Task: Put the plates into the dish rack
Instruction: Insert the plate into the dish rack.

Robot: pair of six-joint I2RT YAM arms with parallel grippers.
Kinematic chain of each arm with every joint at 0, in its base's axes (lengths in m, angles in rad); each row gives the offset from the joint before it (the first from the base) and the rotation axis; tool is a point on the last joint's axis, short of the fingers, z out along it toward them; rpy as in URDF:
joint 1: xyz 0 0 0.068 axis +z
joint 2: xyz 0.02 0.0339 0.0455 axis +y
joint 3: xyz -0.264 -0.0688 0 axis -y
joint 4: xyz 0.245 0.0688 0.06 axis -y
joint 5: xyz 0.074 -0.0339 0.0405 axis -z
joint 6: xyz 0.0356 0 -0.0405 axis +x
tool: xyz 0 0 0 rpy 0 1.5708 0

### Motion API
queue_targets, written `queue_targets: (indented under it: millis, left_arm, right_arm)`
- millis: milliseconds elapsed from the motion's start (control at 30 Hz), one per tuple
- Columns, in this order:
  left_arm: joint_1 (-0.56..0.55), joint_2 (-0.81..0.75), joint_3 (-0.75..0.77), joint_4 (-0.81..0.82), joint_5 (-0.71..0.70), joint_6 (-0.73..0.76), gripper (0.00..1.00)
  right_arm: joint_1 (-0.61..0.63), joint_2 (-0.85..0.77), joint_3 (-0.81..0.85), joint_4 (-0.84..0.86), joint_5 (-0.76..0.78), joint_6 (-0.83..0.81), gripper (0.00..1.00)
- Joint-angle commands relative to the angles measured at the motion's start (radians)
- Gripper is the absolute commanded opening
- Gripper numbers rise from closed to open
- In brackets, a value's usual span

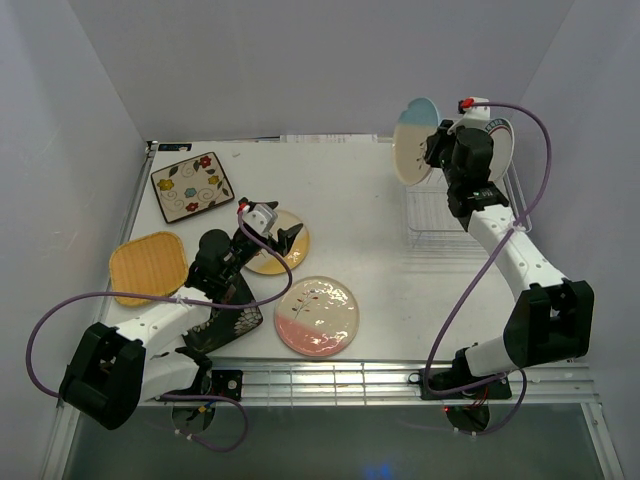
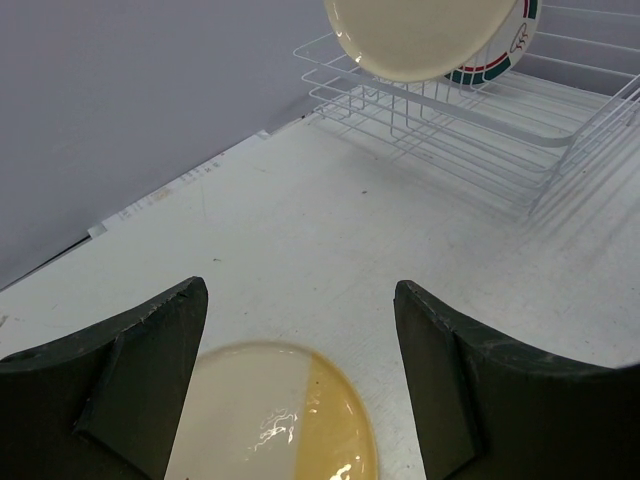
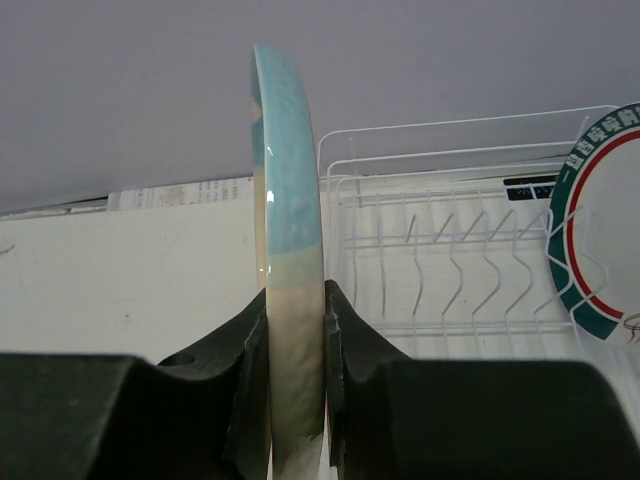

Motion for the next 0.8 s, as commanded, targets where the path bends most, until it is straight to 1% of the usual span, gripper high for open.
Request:
queue_targets:
  millis: [0, 167, 333, 467, 600, 667, 700, 767]
  left_arm:
    - [0.003, -0.024, -0.016, 0.031, 0.034, -0.003, 0.85]
    - [0.003, -0.021, -0.016, 0.032, 0.034, -0.002, 0.85]
    - [0.003, -0.021, -0.016, 0.032, 0.037, 0.001, 0.85]
    - [0.003, -0.017, -0.015, 0.032, 0.04, 0.001, 0.86]
    - [0.003, -0.021, -0.018, 0.032, 0.04, 0.001, 0.85]
    - [0.003, -0.023, -0.016, 0.034, 0.04, 0.001, 0.86]
    - [0.003, -0.023, -0.018, 0.034, 0.042, 0.001, 0.85]
    - [0.003, -0.024, -0.021, 0.035, 0.046, 0.003, 0.86]
  right_arm:
    - [-0.053, -0.032, 0.113, 0.189, -0.004, -0.004, 0.08]
    - [-0.087, -0.017, 0.118, 0.198, 0.028, -0.008, 0.08]
    - [-0.122, -0.02, 0.07, 0.273, 0.104, -0.041, 0.08]
    - [-0.154, -0.008, 0.069, 0.282, 0.127, -0.058, 0.08]
    - [-0.209, -0.005, 0.059, 0.293, 0.098, -0.055, 0.08]
    - [-0.214, 0.0, 0.052, 0.302, 0.075, -0.058, 0.08]
    - [-0.254, -0.001, 0.043, 0.317, 0.043, -0.066, 0.08]
    - [-0.266, -0.008, -0.008, 0.395, 0.015, -0.096, 0.08]
